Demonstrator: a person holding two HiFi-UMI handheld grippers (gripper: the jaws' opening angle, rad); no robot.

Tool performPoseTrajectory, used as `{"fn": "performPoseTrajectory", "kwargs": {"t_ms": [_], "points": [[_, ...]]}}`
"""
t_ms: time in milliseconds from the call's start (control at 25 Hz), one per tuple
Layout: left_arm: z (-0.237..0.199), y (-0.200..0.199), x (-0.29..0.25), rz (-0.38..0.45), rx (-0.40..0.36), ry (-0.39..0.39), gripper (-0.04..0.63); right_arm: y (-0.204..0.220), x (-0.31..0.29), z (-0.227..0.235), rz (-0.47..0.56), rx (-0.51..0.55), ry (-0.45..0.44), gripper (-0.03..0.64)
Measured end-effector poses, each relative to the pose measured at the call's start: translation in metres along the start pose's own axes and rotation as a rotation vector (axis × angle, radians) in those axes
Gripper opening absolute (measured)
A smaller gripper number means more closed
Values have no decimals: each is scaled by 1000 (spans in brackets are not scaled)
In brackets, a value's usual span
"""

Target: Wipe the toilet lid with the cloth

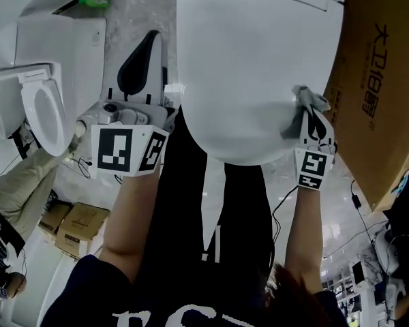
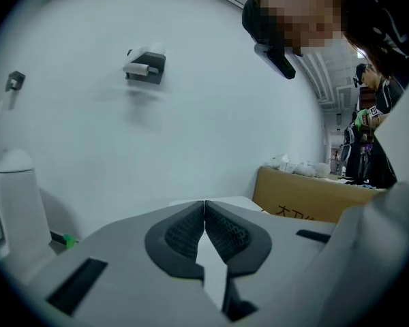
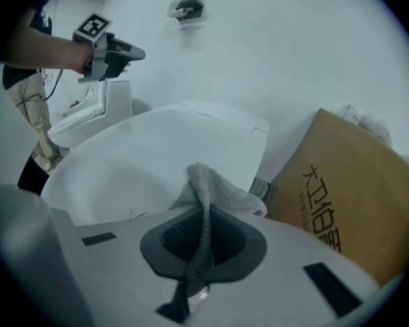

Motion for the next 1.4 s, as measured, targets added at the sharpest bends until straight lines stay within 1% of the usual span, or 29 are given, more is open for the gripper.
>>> {"fn": "performPoseTrajectory", "kwargs": {"t_ms": [200,280,360,440,600,720,840,920,1040,1160,1280,1400], "points": [[6,3,20,5,-22,-44,21,4,3,0,27,-45,16,25],[8,4,28,9,-25,-67,21,3,4,-6,39,-43,-8,25],[9,5,36,14,-24,-92,21,-1,3,-23,60,-9,-74,25],[12,5,43,18,-25,-113,21,-8,2,-51,73,35,-169,25],[19,5,57,21,-29,-144,21,-28,-4,-120,96,116,-359,25],[21,6,69,17,-36,-163,21,-42,-8,-176,97,156,-482,25],[22,5,80,13,-41,-178,21,-51,-8,-221,93,182,-576,25],[21,3,86,13,-42,-184,21,-55,-6,-242,93,198,-616,25],[20,1,92,11,-36,-186,21,-54,-2,-262,85,217,-650,25],[21,4,95,2,-16,-172,21,-52,2,-269,81,221,-657,25],[18,7,95,-12,-5,-140,21,-52,3,-271,82,215,-646,25],[16,7,96,-16,0,-109,21,-49,5,-262,82,201,-600,25]]}}
Point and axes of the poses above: the fingertips, and each gripper's own axes: x backward along the fingers, z to its right, y out of its underside, the point moved 5 cm from there along x, backward along the fingers, and after that the axes turned 9 degrees about z, right-handed, at the moved point
